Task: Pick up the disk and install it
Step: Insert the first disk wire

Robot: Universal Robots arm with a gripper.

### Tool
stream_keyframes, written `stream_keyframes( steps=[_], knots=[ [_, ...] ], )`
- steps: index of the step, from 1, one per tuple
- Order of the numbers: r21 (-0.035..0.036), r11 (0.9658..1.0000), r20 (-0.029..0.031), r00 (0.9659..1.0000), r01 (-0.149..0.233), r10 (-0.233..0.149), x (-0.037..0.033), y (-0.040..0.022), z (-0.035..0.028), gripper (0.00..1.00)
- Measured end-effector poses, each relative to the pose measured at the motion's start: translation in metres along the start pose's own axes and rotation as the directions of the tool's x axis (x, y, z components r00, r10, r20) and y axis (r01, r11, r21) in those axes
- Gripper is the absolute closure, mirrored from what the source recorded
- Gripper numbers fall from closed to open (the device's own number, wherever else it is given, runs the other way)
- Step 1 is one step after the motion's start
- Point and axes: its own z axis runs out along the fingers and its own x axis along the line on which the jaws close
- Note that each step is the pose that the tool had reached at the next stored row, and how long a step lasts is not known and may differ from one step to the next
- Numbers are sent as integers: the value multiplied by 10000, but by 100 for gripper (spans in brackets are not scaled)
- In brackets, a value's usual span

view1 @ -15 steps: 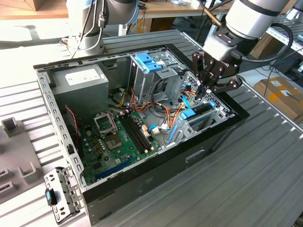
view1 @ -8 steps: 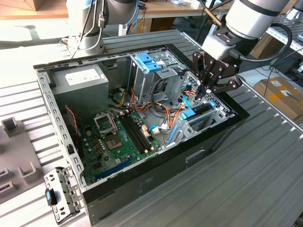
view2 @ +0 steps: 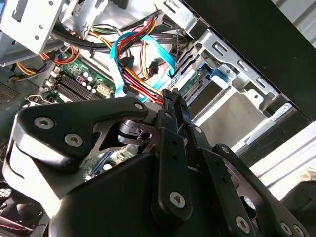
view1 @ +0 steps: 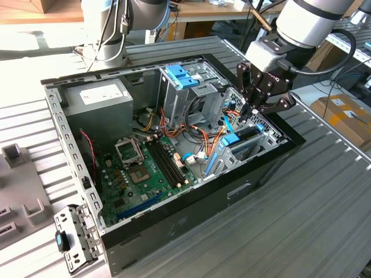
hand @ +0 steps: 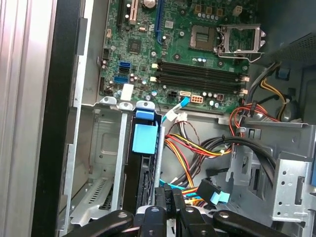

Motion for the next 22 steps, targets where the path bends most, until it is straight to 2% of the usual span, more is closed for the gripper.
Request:
stream_keyframes(
  steps=[4,9,15,19,22],
  knots=[
    [13,9997,-1,9997,-259,259,0,0,0,83],
    [36,9976,0,9976,-694,694,0,0,0,83],
    [59,9936,0,9937,-1125,1125,0,0,0,83],
    [76,9894,0,9894,-1453,1453,0,0,0,83],
    [79,9885,1,9886,-1508,1508,0,0,0,83]
  ],
)
